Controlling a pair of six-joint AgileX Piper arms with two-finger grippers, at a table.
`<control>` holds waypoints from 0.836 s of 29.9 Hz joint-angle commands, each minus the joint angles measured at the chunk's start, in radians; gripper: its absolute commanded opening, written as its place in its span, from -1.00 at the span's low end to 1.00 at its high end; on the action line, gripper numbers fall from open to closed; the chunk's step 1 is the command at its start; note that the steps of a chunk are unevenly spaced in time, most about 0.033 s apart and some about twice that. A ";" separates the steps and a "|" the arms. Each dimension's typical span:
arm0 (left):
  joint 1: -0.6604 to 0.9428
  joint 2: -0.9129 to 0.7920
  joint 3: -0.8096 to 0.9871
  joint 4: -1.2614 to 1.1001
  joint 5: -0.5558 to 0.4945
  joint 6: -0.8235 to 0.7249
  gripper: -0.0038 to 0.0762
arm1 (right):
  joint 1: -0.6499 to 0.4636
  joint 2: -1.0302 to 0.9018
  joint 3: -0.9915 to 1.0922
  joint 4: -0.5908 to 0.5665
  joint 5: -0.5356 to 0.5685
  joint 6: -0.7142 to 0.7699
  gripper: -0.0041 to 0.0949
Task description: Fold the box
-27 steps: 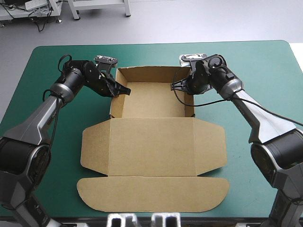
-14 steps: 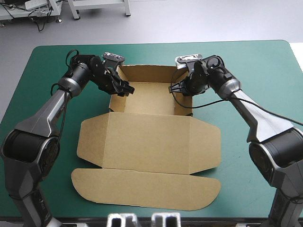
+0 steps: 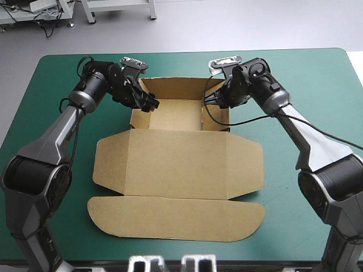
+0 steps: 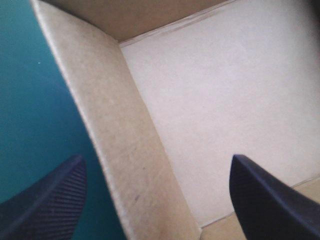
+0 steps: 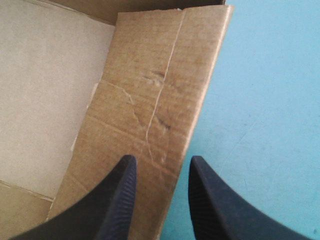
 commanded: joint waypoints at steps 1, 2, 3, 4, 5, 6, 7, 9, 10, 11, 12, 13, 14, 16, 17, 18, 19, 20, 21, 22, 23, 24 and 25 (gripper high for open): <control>-0.008 -0.053 -0.033 0.047 -0.027 -0.022 0.51 | 0.002 -0.057 -0.033 -0.013 -0.025 -0.009 -0.23; -0.006 -0.053 -0.033 0.056 -0.029 -0.030 0.51 | 0.002 -0.057 -0.033 -0.014 -0.025 -0.009 -0.23; -0.006 -0.053 -0.033 0.063 -0.029 -0.038 0.51 | 0.002 -0.057 -0.033 -0.014 -0.029 -0.009 -0.23; -0.006 -0.055 -0.038 0.067 -0.027 -0.039 0.51 | 0.002 -0.057 -0.033 -0.014 -0.033 -0.009 -0.23; -0.006 -0.055 -0.043 0.067 -0.022 -0.039 0.51 | 0.002 -0.059 -0.033 -0.014 -0.036 -0.009 -0.23; -0.006 -0.055 -0.055 0.067 -0.006 -0.039 0.51 | 0.002 -0.061 -0.033 -0.014 -0.036 -0.009 -0.23; -0.006 -0.055 -0.068 0.067 0.010 -0.039 0.51 | 0.002 -0.063 -0.033 -0.014 -0.036 -0.009 -0.23; -0.006 -0.055 -0.112 0.067 0.069 -0.080 0.51 | 0.002 -0.077 -0.033 -0.016 -0.033 -0.009 -0.23; -0.006 -0.055 -0.140 0.067 0.110 -0.105 0.51 | 0.002 -0.082 -0.033 -0.016 -0.033 -0.009 -0.24; -0.006 -0.057 -0.166 0.067 0.159 -0.119 0.51 | 0.002 -0.093 -0.034 -0.016 -0.033 -0.009 -0.24; -0.006 -0.061 -0.200 0.062 0.212 -0.119 0.51 | 0.002 -0.104 -0.034 -0.016 -0.033 -0.009 -0.24; -0.006 -0.067 -0.229 0.053 0.258 -0.119 0.51 | 0.002 -0.115 -0.035 -0.016 -0.033 -0.009 -0.24; -0.006 -0.079 -0.250 0.039 0.263 -0.119 0.50 | 0.002 -0.128 -0.035 -0.016 -0.033 -0.009 -0.24; -0.006 -0.119 -0.258 0.000 0.263 -0.119 0.42 | 0.002 -0.154 -0.037 -0.016 -0.015 -0.009 -0.24; -0.006 -0.146 -0.258 -0.021 0.263 -0.119 0.35 | 0.002 -0.168 -0.039 -0.016 0.001 -0.007 -0.24; -0.006 -0.173 -0.258 -0.037 0.263 -0.119 0.26 | 0.002 -0.179 -0.041 -0.016 0.029 0.000 -0.24; -0.006 -0.197 -0.256 -0.044 0.264 -0.119 0.17 | 0.002 -0.187 -0.041 -0.016 0.053 0.005 -0.24; -0.006 -0.227 -0.251 -0.044 0.264 -0.119 0.02 | 0.002 -0.196 -0.041 -0.016 0.087 0.005 -0.24; -0.006 -0.254 -0.240 -0.044 0.264 -0.119 -0.15 | 0.002 -0.198 -0.041 -0.016 0.123 0.005 -0.24; -0.006 -0.287 -0.229 -0.044 0.264 -0.113 -0.33 | 0.002 -0.200 -0.041 -0.016 0.151 0.005 -0.24; -0.006 -0.320 -0.216 -0.044 0.264 -0.110 -0.52 | 0.002 -0.200 -0.041 -0.016 0.169 0.005 -0.24; -0.006 -0.354 -0.200 -0.044 0.264 -0.108 -0.71 | 0.002 -0.196 -0.041 -0.016 0.174 0.005 -0.24; -0.006 -0.388 -0.181 -0.044 0.264 -0.101 -0.90 | 0.002 -0.193 -0.041 -0.016 0.168 0.005 -0.24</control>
